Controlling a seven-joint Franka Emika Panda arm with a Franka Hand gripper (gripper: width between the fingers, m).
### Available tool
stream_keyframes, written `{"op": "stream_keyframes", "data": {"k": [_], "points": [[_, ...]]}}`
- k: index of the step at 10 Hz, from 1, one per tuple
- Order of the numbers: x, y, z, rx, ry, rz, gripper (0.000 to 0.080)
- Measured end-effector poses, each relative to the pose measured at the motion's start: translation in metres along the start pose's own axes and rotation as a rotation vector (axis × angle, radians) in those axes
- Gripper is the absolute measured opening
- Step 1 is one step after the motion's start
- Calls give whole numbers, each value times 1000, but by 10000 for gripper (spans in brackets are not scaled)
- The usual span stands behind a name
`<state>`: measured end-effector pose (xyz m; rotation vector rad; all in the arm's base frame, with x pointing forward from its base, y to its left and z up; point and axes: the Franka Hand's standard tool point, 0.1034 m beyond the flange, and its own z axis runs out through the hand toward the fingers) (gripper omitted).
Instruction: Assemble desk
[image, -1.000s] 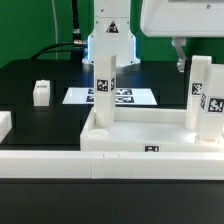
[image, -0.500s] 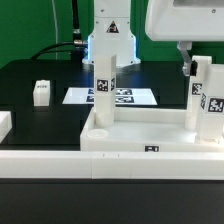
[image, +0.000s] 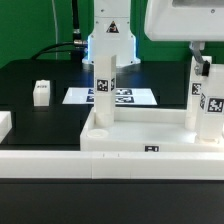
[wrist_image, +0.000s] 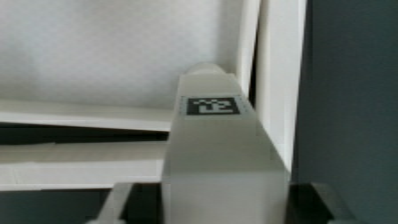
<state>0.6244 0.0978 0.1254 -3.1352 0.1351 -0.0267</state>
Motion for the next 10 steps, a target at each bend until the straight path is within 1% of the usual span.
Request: {"op": "stream_keyframes", "data": {"k": [2, 6, 9, 10], "points": [[0, 0, 0, 1, 0, 16, 287], [-1, 0, 1, 4, -1, 347, 287], [0, -1, 1, 40, 27, 666, 287], [0, -3, 1, 45, 33, 768, 288]]}}
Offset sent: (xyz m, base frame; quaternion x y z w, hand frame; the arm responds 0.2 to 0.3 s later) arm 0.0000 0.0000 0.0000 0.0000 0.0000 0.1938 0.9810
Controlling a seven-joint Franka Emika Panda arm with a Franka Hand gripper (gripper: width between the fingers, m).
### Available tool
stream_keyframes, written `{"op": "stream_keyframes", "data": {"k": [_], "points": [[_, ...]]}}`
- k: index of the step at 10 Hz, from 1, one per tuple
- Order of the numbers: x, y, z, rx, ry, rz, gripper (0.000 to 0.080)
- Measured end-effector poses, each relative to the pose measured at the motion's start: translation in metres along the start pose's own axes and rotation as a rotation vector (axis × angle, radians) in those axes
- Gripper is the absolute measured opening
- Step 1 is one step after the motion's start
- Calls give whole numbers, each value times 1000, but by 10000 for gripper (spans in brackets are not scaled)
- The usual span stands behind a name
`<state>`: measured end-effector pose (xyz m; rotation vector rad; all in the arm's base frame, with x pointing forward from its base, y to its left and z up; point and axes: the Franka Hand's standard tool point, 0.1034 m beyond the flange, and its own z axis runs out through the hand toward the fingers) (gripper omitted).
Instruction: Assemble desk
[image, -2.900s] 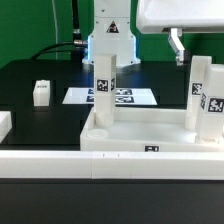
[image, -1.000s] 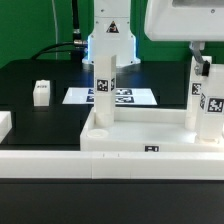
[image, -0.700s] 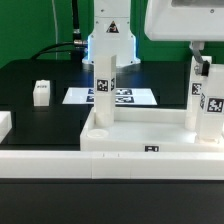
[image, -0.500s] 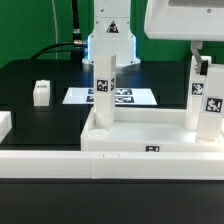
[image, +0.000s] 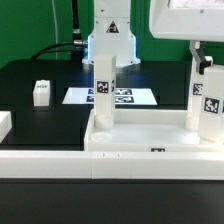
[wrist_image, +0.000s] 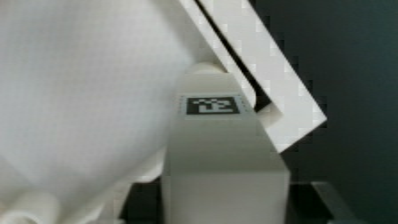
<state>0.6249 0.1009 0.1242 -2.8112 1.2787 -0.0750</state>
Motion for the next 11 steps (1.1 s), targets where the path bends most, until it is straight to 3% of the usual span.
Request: {"op": "stream_keyframes", "data": {"k": [2, 4, 8, 9, 10, 11], "points": [[0, 0, 0, 10, -11, 158, 288], [4, -3, 1, 57, -12, 340, 288], [4, -2, 1, 56, -15, 479, 288], [4, -2, 2, 53, -14, 443, 470], [3, -1, 2, 11, -14, 362, 586], [5, -4, 2, 6, -4, 283, 586]]}}
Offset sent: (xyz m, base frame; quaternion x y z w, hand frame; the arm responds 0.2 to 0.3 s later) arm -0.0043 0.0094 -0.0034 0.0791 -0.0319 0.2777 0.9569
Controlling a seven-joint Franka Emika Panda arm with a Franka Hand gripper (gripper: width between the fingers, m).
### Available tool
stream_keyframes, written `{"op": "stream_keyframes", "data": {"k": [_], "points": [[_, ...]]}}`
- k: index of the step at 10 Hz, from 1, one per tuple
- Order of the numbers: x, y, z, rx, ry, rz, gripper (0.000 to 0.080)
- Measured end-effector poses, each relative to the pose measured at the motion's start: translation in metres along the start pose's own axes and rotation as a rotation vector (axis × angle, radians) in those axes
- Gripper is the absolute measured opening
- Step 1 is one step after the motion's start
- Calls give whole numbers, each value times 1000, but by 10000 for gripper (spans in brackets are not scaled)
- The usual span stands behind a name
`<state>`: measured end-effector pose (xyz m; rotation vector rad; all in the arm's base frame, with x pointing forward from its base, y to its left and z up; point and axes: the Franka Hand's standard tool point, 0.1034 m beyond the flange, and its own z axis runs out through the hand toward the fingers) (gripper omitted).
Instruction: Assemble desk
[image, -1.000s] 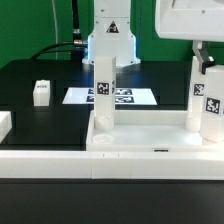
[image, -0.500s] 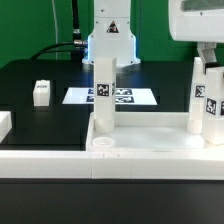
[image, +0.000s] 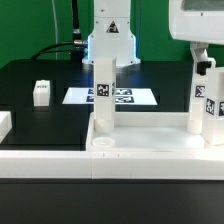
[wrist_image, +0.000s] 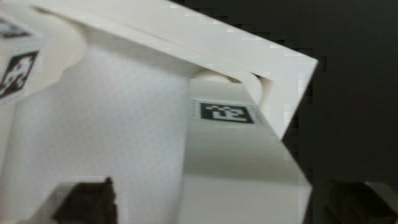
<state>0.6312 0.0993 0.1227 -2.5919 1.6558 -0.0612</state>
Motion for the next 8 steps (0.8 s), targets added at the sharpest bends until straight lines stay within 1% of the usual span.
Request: {"op": "stream_keyframes", "data": {"k": [1, 2, 5, 6, 8], "points": [[0, 1, 1, 0, 1, -94, 636], [1, 1, 1, -1, 1, -163, 646], [1, 1, 1, -2, 3, -338, 649], [2, 2, 1, -11, 13, -469, 649], [2, 2, 2, -17, 16, -652, 649]]}}
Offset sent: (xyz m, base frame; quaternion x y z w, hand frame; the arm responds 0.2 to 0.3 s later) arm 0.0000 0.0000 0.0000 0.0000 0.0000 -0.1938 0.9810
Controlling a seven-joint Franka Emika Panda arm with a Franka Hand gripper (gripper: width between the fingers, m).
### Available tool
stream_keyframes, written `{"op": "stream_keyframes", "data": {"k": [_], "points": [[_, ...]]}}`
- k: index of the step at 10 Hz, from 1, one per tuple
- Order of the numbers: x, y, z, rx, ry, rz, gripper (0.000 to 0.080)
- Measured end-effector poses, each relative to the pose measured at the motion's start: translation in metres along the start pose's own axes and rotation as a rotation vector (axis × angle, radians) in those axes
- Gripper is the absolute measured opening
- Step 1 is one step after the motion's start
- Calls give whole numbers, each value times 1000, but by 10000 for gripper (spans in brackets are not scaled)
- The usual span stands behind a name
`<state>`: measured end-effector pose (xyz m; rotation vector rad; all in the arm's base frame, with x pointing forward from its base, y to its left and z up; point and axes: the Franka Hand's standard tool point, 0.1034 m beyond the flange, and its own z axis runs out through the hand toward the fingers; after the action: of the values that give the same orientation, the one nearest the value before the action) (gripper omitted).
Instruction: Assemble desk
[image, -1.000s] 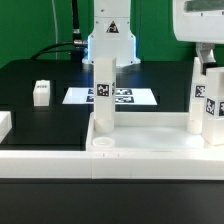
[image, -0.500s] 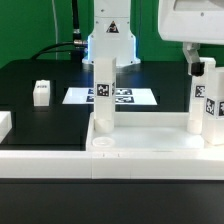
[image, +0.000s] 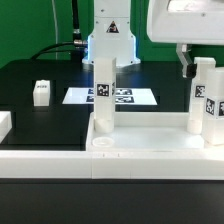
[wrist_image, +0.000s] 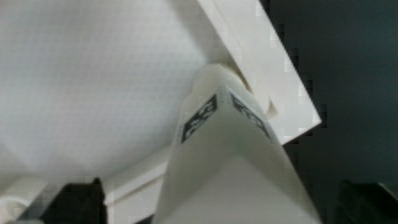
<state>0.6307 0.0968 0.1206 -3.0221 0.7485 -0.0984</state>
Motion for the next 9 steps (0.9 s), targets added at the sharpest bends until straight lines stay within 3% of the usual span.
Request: {"op": "stream_keyframes", "data": {"k": [4, 5, 6, 8, 9], "points": [[2, 0, 0, -3, 9, -262, 649], [1, 0, 0, -2, 9, -246, 523], [1, 0, 0, -2, 9, -246, 523], [2, -1, -1, -1, 13, -246, 289], [2, -1, -1, -1, 13, -246, 289]]}}
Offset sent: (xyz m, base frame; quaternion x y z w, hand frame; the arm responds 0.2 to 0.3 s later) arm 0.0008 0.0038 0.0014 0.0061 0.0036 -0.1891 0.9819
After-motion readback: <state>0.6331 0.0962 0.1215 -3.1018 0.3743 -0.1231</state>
